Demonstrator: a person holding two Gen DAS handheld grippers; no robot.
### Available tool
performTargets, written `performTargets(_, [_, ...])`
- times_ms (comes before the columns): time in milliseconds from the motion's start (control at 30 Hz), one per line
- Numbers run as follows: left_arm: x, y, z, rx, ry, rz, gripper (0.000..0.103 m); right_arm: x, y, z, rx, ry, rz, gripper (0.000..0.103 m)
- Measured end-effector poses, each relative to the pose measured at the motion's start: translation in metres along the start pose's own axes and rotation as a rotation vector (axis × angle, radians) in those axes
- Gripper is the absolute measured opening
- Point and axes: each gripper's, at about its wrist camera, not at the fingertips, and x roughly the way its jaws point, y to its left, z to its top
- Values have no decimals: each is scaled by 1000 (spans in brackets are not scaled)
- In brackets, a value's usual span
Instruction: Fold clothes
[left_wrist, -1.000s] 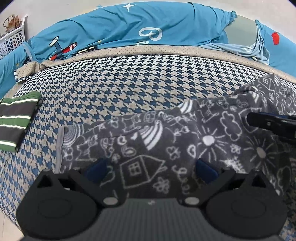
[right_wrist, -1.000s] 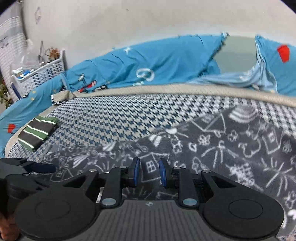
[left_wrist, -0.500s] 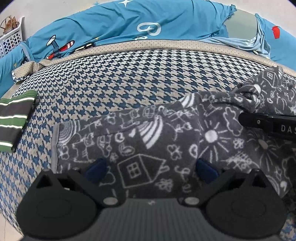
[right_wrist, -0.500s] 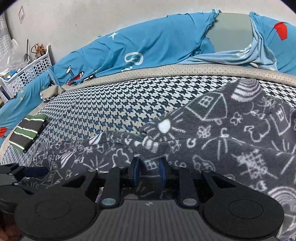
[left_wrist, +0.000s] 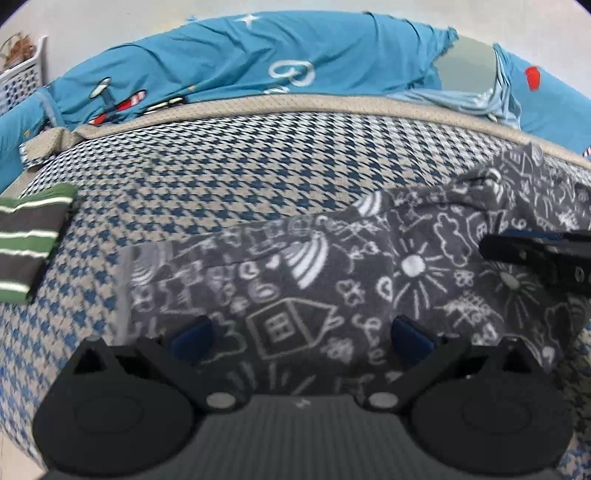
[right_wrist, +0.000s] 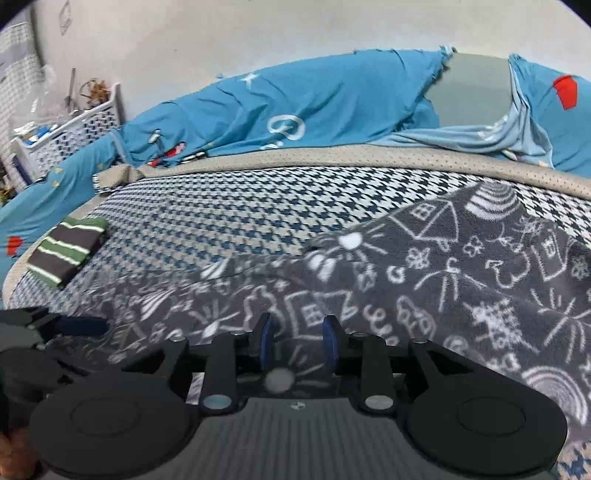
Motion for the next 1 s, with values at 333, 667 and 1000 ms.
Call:
performTargets(333, [-34,44,-11,-118,-36,41,103,-28,29,-17,-88,-16,75,35])
performTargets(667, [-45,88,-23,-277,-15,79,103,-44,78,-33,-218,-1,187,35])
performTargets(1000, [-44,115,-30,-369,12,70,103,-47,148,-61,-487,4,275,47])
